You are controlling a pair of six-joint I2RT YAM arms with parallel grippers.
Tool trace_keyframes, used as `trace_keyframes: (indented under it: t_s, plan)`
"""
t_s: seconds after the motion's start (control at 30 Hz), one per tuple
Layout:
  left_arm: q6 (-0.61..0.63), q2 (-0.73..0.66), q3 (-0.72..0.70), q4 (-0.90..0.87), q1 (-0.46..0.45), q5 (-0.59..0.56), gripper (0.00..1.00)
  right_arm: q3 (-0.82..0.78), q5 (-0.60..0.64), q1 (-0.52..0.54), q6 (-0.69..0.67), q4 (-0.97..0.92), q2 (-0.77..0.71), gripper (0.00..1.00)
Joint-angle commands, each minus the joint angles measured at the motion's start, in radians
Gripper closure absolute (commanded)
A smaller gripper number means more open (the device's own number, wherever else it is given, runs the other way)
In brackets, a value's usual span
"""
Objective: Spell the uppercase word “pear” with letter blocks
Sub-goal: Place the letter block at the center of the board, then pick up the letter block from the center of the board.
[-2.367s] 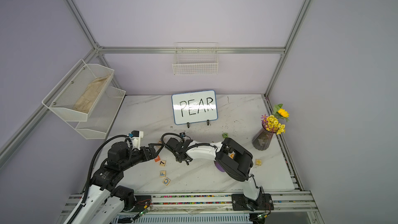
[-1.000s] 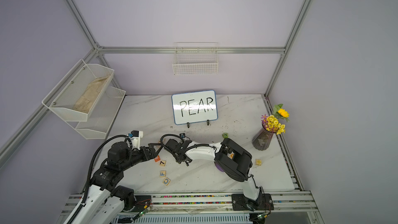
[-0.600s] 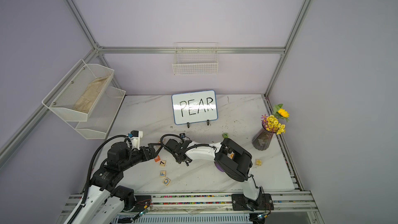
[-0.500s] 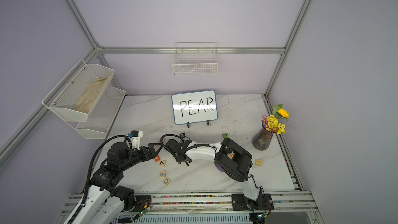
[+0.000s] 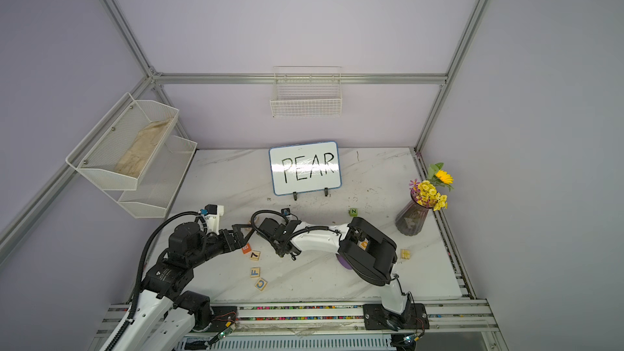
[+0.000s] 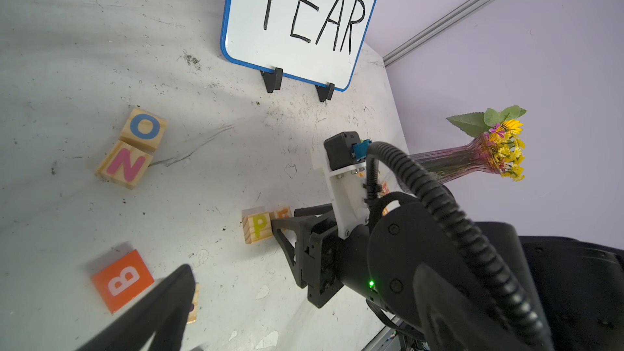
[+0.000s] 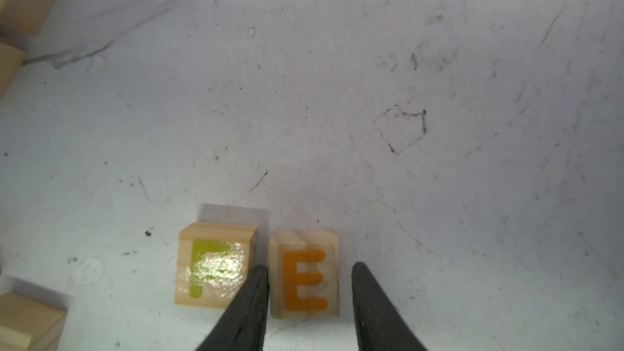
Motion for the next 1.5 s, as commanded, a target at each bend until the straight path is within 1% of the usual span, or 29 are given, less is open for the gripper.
trace_keyframes:
  t_s: [0.0, 0.27, 0.37, 0.43, 0.53, 0.67, 0.73, 0.83, 0.93, 1.03, 1.13, 1.27, 1.47]
  plan:
    - [0.020, -0.002, -0.026, 0.015, 0.001, -0.001, 0.00, 0.028, 0.041, 0.010, 0.008, -0.060, -0.051, 0.56]
    - [0.023, 0.005, -0.020, 0.018, 0.001, -0.005, 0.00, 0.038, 0.104, 0.016, 0.001, -0.107, -0.130, 0.56]
    - [0.021, 0.021, -0.019, 0.038, 0.002, -0.008, 0.00, 0.038, 0.149, 0.010, -0.030, -0.119, -0.171, 0.53]
    - [0.018, 0.045, -0.019, 0.067, 0.001, 0.000, 0.00, 0.033, 0.158, -0.014, -0.045, -0.131, -0.196, 0.53]
    - [0.021, 0.105, -0.007, 0.115, 0.001, 0.030, 0.00, 0.004, 0.136, -0.075, -0.064, -0.127, -0.237, 0.53]
    - [0.035, 0.212, 0.041, 0.195, -0.018, 0.049, 0.00, -0.040, 0.117, -0.165, -0.099, -0.128, -0.290, 0.52]
    - [0.032, 0.277, 0.064, 0.256, -0.047, 0.054, 0.00, -0.058, 0.112, -0.205, -0.120, -0.130, -0.315, 0.52]
    - [0.043, 0.403, 0.118, 0.332, -0.137, 0.034, 0.00, -0.091, 0.099, -0.273, -0.150, -0.129, -0.350, 0.51]
    - [0.081, 0.546, 0.214, 0.353, -0.243, -0.008, 0.00, -0.123, 0.082, -0.333, -0.196, -0.127, -0.370, 0.49]
    - [0.098, 0.663, 0.306, 0.362, -0.292, -0.003, 0.00, -0.155, 0.078, -0.378, -0.281, -0.122, -0.377, 0.47]
    - [0.100, 0.725, 0.352, 0.384, -0.311, -0.010, 0.00, -0.185, 0.051, -0.422, -0.375, -0.110, -0.375, 0.46]
    - [0.084, 0.760, 0.374, 0.404, -0.317, -0.013, 0.00, -0.234, -0.083, -0.484, -0.511, -0.085, -0.369, 0.45]
    - [0.063, 0.790, 0.395, 0.403, -0.332, -0.028, 0.00, -0.313, -0.196, -0.553, -0.629, -0.046, -0.404, 0.43]
